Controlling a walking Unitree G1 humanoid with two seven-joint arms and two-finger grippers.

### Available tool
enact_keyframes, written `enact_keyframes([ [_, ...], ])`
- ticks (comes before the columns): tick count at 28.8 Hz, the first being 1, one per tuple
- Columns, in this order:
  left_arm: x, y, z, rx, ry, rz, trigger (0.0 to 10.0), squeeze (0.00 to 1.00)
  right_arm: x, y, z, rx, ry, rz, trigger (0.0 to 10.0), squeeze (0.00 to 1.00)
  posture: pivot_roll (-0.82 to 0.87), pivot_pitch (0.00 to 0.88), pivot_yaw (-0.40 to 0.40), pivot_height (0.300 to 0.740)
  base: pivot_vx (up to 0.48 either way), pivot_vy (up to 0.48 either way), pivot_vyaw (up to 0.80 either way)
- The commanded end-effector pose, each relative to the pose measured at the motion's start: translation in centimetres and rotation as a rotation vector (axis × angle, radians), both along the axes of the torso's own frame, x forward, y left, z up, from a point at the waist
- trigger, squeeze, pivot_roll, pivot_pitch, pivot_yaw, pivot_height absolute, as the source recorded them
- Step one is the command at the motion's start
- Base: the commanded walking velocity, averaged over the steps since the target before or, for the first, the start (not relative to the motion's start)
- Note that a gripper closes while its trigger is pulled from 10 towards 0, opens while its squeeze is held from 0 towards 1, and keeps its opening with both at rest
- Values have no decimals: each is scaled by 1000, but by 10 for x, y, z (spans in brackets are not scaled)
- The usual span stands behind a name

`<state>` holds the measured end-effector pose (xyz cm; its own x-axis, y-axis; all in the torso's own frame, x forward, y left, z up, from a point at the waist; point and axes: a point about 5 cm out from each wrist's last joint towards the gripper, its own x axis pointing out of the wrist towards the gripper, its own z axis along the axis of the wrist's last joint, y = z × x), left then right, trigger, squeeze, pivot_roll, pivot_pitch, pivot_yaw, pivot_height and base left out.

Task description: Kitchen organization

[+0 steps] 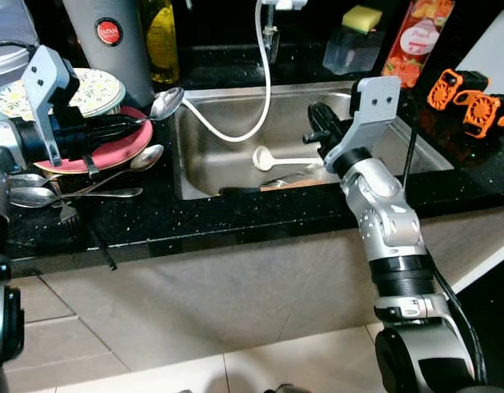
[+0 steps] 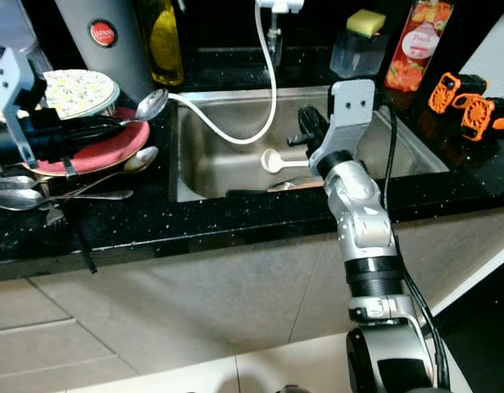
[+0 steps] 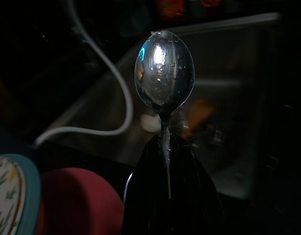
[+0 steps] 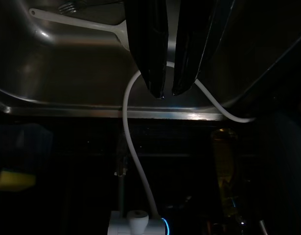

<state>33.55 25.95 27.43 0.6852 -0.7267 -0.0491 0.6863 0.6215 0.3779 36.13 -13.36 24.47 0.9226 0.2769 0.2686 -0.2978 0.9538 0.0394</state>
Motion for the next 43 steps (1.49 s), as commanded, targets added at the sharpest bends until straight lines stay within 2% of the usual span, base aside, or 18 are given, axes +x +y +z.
enact_keyframes([
  [1,2,-12,-5,-37,-63,47,10000,0,-2,9,4,75,8,61,10000,0,120,20,-39,740,0,0,0],
  [2,2,-12,-5,-37,-63,47,10000,0,-2,9,4,75,8,61,10000,0,120,20,-39,740,0,0,0],
  [3,3,-17,-6,-43,-91,66,10000,0,-3,12,5,125,14,90,10000,0,118,20,-40,740,0,0,0],
  [5,5,-30,-5,-30,-167,110,10000,0,-9,19,9,258,29,181,10000,0,117,20,-43,740,0,0,0],
  [6,7,-44,0,-3,-242,131,10000,0,-15,28,14,354,35,279,10000,0,112,19,-45,740,0,0,0],
  [7,7,-44,0,-3,-242,131,10000,0,-15,28,14,354,35,279,10000,0,112,19,-45,740,0,0,0],
  [11,9,-68,8,5,-308,110,10000,0,-24,41,22,446,26,397,10000,0,103,12,-44,740,0,0,0],
  [13,10,-71,8,6,-316,110,10000,0,-25,42,23,454,24,410,10000,0,103,12,-44,740,0,0,0],
  [15,10,-86,7,-10,-313,61,10000,0,-26,49,27,492,27,449,10000,0,94,2,-39,740,0,0,0],
  [18,10,-94,7,-20,-312,38,10000,0,-27,52,29,507,30,466,10000,0,93,0,-39,740,0,0,0],
  [21,7,-114,6,-55,-310,-16,10000,0,-30,58,33,562,47,510,10000,0,90,0,-36,740,0,0,0],
  [25,7,-123,7,-82,-315,-32,10000,0,-32,61,35,604,56,545,10000,0,89,0,-36,740,0,0,0],
  [26,6,-129,8,-94,-321,-42,10000,0,-34,63,36,611,58,564,10000,294,87,0,-36,740,0,0,0],
  [27,6,-131,9,-98,-323,-42,10000,0,-34,64,36,607,57,565,10000,1000,87,0,-36,740,0,0,0],
  [34,3,-130,12,-112,-340,-34,10000,0,-32,61,37,616,62,545,10000,1000,87,0,-36,740,0,0,0],
  [35,2,-129,13,-116,-343,-31,10000,0,-31,59,37,618,65,540,10000,729,84,0,-37,740,0,0,0],
  [36,1,-129,13,-118,-345,-29,10000,0,-31,59,37,620,67,537,10000,0,84,0,-37,740,0,0,0],
  [43,-3,-132,17,-152,-351,-17,10000,0,-32,57,37,610,63,524,10000,0,86,0,-41,740,0,0,0],
])
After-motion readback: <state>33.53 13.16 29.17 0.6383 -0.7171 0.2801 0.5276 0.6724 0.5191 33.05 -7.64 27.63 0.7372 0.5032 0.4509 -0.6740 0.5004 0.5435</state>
